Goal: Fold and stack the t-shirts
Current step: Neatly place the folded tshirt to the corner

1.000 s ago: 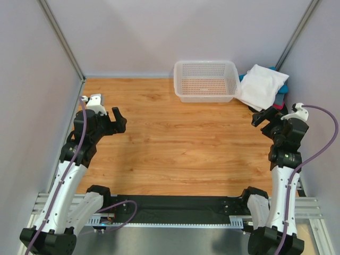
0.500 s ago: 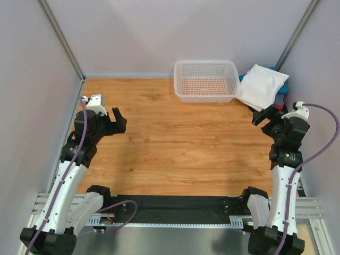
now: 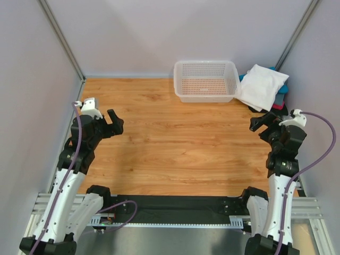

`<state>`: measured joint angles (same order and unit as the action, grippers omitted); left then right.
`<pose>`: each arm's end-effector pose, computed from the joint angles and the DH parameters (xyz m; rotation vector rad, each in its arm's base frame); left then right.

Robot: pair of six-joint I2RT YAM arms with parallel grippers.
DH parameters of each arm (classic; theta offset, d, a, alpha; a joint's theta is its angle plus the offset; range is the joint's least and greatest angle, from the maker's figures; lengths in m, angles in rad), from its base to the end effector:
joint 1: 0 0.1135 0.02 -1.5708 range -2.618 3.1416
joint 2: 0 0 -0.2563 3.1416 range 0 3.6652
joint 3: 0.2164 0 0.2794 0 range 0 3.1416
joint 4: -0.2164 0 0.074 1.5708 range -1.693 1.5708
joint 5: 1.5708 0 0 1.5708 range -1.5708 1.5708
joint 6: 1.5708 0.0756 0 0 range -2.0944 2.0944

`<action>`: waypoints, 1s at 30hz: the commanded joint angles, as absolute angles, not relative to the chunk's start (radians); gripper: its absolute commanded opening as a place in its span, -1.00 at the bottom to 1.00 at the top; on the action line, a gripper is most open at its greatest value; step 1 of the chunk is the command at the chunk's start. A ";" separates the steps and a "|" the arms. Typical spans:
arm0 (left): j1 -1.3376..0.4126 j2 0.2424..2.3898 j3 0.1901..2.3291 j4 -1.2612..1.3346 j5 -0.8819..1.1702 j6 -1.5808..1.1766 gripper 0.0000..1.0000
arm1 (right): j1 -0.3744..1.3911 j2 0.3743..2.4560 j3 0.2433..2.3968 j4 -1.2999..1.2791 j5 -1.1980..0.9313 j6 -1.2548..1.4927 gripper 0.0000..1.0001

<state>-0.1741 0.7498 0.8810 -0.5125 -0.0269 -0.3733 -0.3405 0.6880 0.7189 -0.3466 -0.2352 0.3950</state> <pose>0.2308 -0.0385 0.3277 -0.2134 1.9552 -0.3341 0.2256 -0.0613 0.2988 0.5252 1.8111 0.2590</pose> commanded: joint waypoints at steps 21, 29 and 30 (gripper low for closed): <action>-0.170 0.136 0.451 -0.575 -0.259 -0.637 0.99 | -0.337 0.291 0.262 -0.325 -0.181 0.629 1.00; -0.170 0.172 0.443 -0.551 -0.238 -0.621 0.99 | -0.339 0.311 0.267 -0.321 -0.181 0.623 1.00; -0.170 0.170 0.442 -0.551 -0.238 -0.621 0.99 | -0.339 0.313 0.267 -0.319 -0.179 0.623 1.00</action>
